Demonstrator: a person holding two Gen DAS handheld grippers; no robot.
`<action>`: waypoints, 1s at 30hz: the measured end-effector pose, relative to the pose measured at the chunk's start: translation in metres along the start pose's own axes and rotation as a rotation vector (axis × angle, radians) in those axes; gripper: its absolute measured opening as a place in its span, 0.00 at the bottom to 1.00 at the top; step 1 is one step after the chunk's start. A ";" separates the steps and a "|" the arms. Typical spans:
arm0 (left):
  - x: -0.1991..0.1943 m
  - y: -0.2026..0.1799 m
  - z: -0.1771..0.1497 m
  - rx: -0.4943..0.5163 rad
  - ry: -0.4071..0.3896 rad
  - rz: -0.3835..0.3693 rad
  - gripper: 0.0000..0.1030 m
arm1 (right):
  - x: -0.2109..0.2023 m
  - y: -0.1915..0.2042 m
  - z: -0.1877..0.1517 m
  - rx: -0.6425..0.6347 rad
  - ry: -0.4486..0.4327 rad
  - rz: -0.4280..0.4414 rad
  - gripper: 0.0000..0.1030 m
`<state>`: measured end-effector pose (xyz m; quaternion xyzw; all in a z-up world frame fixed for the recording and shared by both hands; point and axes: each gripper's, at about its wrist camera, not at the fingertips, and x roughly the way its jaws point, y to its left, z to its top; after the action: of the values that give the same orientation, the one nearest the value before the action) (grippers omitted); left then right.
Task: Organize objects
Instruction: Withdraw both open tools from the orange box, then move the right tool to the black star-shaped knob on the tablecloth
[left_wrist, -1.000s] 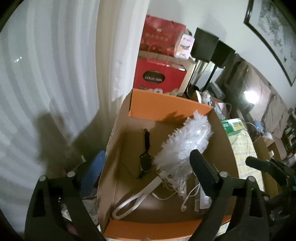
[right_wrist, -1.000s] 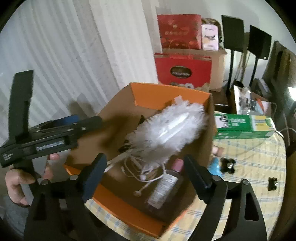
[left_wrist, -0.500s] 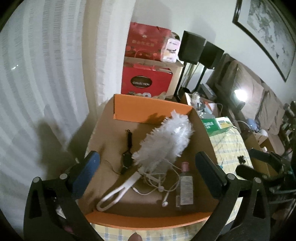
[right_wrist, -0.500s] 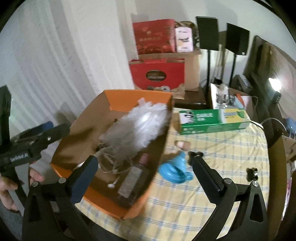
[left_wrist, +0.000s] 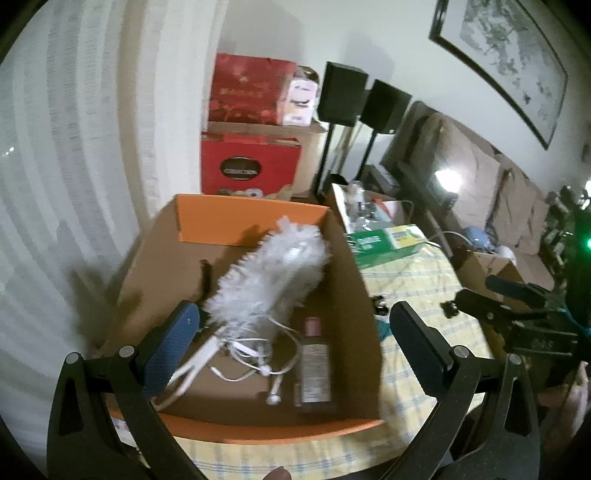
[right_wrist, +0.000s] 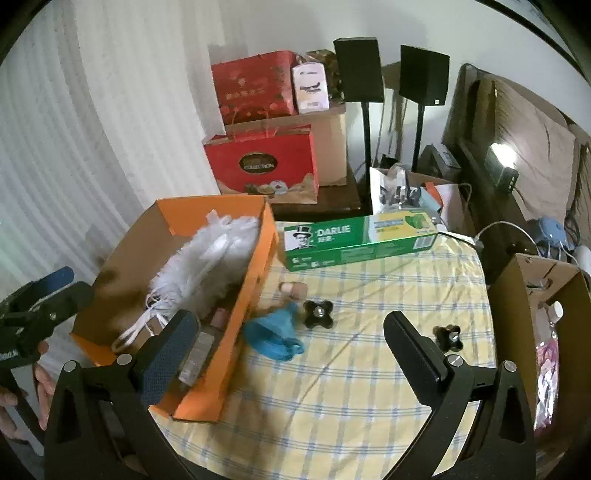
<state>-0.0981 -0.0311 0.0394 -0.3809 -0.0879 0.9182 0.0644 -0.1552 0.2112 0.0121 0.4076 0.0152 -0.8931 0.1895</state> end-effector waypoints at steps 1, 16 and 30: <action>-0.001 -0.004 -0.001 0.005 -0.001 -0.009 1.00 | -0.001 -0.003 0.000 0.002 -0.001 -0.004 1.00; 0.006 -0.035 -0.007 -0.016 -0.015 -0.070 1.00 | 0.013 -0.041 -0.007 0.056 0.027 0.029 1.00; 0.028 -0.036 -0.001 -0.015 0.008 -0.031 1.00 | 0.101 -0.047 -0.004 0.051 0.163 0.046 0.76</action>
<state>-0.1153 0.0095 0.0265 -0.3836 -0.1004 0.9149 0.0759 -0.2291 0.2226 -0.0703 0.4840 -0.0013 -0.8524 0.1977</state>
